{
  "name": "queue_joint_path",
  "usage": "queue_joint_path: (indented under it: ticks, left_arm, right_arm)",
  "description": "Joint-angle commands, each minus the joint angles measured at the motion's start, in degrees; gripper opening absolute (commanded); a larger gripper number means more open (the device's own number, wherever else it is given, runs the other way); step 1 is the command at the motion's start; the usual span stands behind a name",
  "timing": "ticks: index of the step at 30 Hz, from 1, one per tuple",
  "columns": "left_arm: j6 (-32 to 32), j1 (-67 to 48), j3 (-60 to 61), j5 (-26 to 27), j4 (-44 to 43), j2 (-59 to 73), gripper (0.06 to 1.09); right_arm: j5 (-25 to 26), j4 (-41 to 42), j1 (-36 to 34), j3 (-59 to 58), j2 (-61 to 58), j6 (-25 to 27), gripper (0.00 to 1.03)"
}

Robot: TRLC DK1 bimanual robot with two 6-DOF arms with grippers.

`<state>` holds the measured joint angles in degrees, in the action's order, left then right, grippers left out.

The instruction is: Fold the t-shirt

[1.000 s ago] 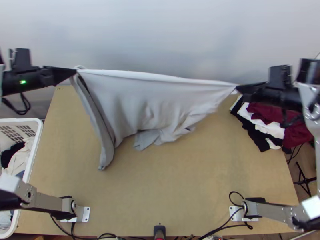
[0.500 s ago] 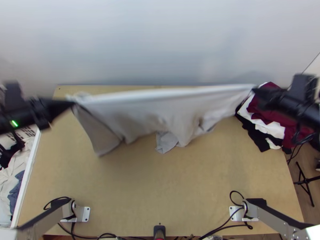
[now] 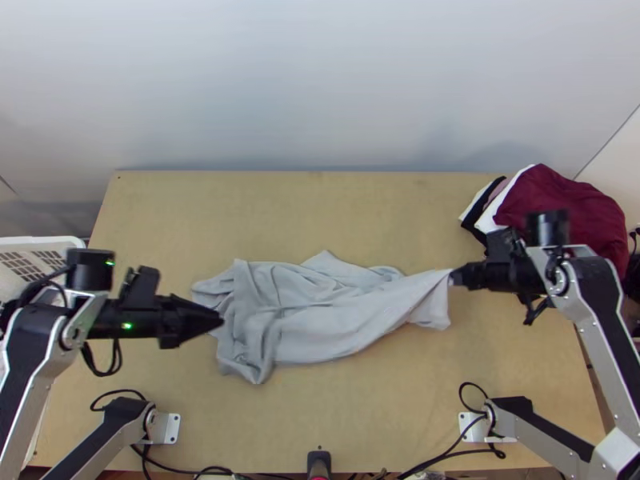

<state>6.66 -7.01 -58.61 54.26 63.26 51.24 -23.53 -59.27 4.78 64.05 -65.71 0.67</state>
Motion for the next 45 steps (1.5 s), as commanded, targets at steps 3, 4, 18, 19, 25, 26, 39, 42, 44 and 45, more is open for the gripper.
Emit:
queue_joint_path:
  ticks: [3, 4, 18, 19, 25, 26, 39, 42, 44, 45]
  left_arm:
    - [3.0, -9.3, 3.2, -8.6, -2.1, 2.8, 0.65]
    - [3.2, -11.0, 3.2, -12.0, -2.7, 4.0, 0.65]
    - [7.1, -25.8, -1.2, -45.5, -15.5, 26.1, 0.84]
    - [7.1, -26.8, -2.7, -46.0, -15.5, 27.5, 0.84]
    - [6.0, -33.3, -8.5, -51.5, -15.0, 33.6, 0.84]
    - [6.3, -33.8, -8.4, -52.3, -15.4, 34.2, 0.84]
    - [8.7, -39.9, -3.1, -58.7, -22.3, 37.9, 0.84]
    - [8.9, -40.0, -1.2, -58.9, -25.0, 38.2, 0.56]
    - [9.0, -40.0, 0.3, -60.1, -27.0, 38.3, 0.47]
    - [9.2, -39.8, 0.6, -60.1, -27.3, 38.6, 0.46]
  right_arm:
    - [2.1, -0.4, 1.3, -5.8, -2.1, 3.3, 0.03]
    - [2.2, -0.4, 2.0, -5.7, -2.1, 3.1, 0.03]
    - [2.1, -0.1, 3.1, -2.4, -3.7, 3.3, 0.03]
    - [2.1, -0.1, 3.2, -2.4, -3.8, 3.3, 0.03]
    - [2.2, -0.1, 3.4, -2.0, -4.2, 3.6, 0.03]
    - [2.2, -0.1, 3.6, -1.7, -4.2, 3.6, 0.03]
    - [2.2, -0.1, 3.7, -1.8, -3.9, 4.1, 0.03]
    - [2.2, -0.1, 3.6, -1.6, -3.9, 4.2, 0.03]
    - [2.2, -0.1, 3.6, -1.8, -3.8, 4.2, 0.03]
    - [2.2, -0.1, 3.6, -2.0, -3.8, 4.2, 0.03]
